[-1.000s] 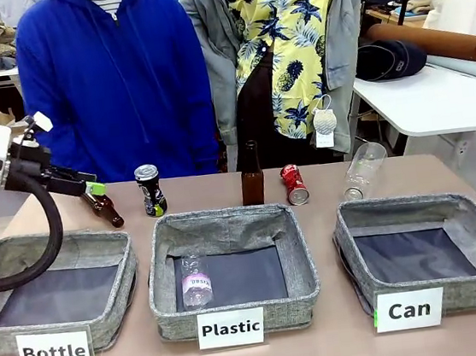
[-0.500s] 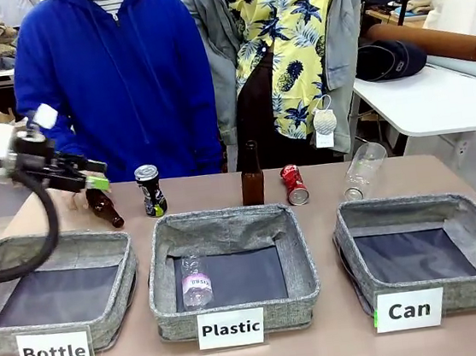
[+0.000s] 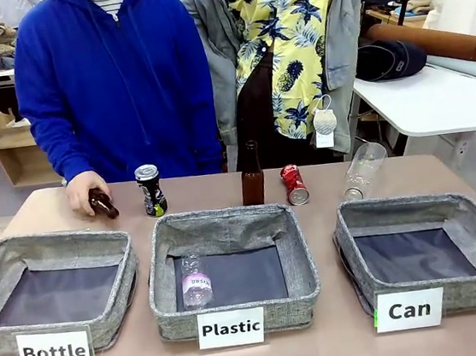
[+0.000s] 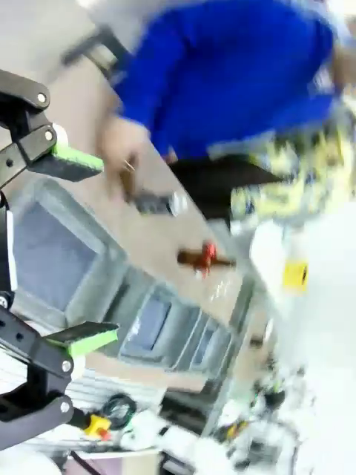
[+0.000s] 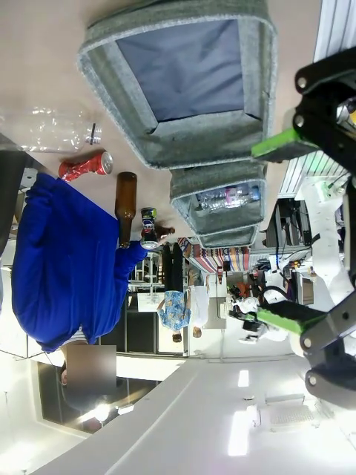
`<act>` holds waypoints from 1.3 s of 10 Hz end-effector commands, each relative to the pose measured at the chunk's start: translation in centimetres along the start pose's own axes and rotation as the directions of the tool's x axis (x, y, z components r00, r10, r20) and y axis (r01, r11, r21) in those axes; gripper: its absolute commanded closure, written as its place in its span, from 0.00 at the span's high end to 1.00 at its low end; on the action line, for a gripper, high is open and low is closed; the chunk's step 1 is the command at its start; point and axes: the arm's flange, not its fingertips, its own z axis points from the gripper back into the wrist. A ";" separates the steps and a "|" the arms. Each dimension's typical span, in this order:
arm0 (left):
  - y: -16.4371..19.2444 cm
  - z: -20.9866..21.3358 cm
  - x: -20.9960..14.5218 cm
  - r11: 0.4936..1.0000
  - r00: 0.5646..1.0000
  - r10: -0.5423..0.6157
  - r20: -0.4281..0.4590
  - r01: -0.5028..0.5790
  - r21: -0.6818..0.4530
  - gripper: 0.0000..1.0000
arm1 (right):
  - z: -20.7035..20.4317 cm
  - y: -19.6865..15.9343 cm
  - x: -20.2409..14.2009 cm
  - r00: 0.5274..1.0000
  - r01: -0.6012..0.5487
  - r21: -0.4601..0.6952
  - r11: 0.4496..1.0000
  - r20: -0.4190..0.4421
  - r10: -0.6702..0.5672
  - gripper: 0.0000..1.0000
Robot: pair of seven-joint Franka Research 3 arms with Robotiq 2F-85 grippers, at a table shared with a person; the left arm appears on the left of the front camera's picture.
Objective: Sort the can waste into the basket.
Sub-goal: Pick up the can waste from the table and place it in the right Fabric basket.
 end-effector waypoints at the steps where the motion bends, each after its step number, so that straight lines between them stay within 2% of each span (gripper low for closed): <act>1: 3.5 9.6 -4.4 0.990 0.984 0.101 0.145 -0.114 0.085 1.00 | 0.0 0.1 0.3 1.000 -0.028 0.025 0.999 0.007 0.028 1.00; 3: 3.6 13.6 -10.6 0.968 0.949 0.165 0.267 -0.208 0.142 1.00 | 0.0 0.1 0.3 1.000 -0.028 0.025 0.999 0.007 0.028 1.00; 5: 3.5 14.1 -13.1 0.973 0.942 0.144 0.304 -0.192 0.132 1.00 | 0.0 0.1 0.3 1.000 -0.028 0.025 0.999 0.007 0.028 1.00; 10: 3.4 12.1 -11.9 0.969 0.956 0.153 0.251 -0.194 0.152 1.00 | 0.0 0.1 0.3 1.000 -0.028 0.025 0.999 0.007 0.028 1.00; 13: 4.7 9.8 -10.2 0.968 0.964 0.162 0.210 -0.197 0.158 1.00 | 0.0 0.1 0.3 1.000 -0.028 0.025 0.999 0.007 0.028 1.00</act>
